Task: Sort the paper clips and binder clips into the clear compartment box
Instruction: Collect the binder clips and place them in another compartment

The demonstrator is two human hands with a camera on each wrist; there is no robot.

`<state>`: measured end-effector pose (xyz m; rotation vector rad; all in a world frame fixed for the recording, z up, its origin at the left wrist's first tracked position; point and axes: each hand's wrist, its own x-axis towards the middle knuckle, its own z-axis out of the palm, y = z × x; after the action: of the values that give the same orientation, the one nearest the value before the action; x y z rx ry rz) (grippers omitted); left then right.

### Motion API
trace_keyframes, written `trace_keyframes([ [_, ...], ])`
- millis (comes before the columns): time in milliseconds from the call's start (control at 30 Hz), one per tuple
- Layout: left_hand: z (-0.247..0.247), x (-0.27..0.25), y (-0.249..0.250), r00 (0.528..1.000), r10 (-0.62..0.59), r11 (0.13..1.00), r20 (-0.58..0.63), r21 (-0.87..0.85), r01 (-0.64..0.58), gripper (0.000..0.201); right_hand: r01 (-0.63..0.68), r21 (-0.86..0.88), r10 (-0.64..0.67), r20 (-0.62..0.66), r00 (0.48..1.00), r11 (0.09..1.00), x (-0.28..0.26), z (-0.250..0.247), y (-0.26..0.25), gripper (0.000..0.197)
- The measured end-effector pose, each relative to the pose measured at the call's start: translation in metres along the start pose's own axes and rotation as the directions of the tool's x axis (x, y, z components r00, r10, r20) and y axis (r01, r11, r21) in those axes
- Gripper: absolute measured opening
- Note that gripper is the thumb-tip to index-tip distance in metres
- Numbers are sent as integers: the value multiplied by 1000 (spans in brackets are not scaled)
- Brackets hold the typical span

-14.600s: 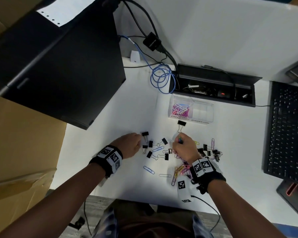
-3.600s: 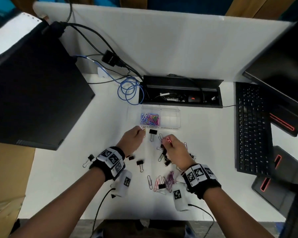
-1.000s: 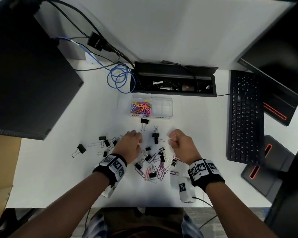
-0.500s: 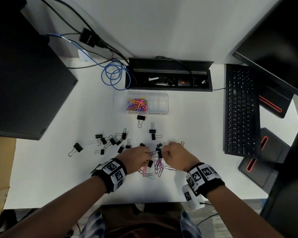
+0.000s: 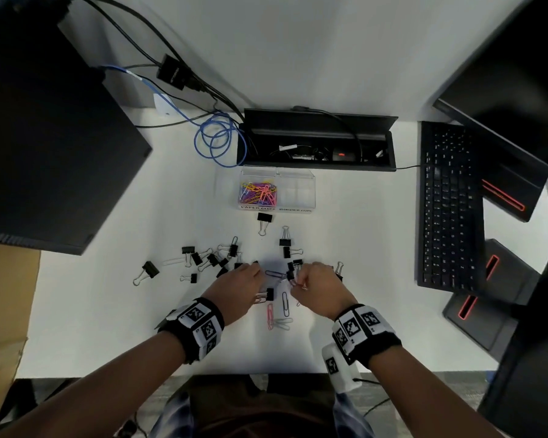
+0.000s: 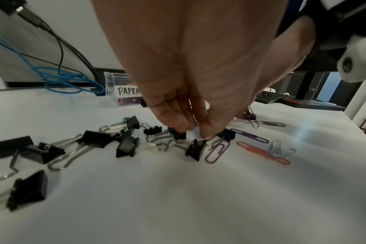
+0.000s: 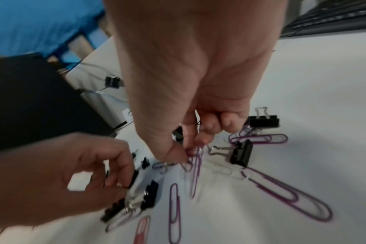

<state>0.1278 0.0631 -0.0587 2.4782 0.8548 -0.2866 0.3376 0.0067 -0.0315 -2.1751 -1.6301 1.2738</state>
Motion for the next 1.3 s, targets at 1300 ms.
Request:
trace_keyframes([
  [1300,-9,-31,-14,983,-182,891,-13,-424,159,7,-165,428,152,65,986,889,-3,-12,15,9],
])
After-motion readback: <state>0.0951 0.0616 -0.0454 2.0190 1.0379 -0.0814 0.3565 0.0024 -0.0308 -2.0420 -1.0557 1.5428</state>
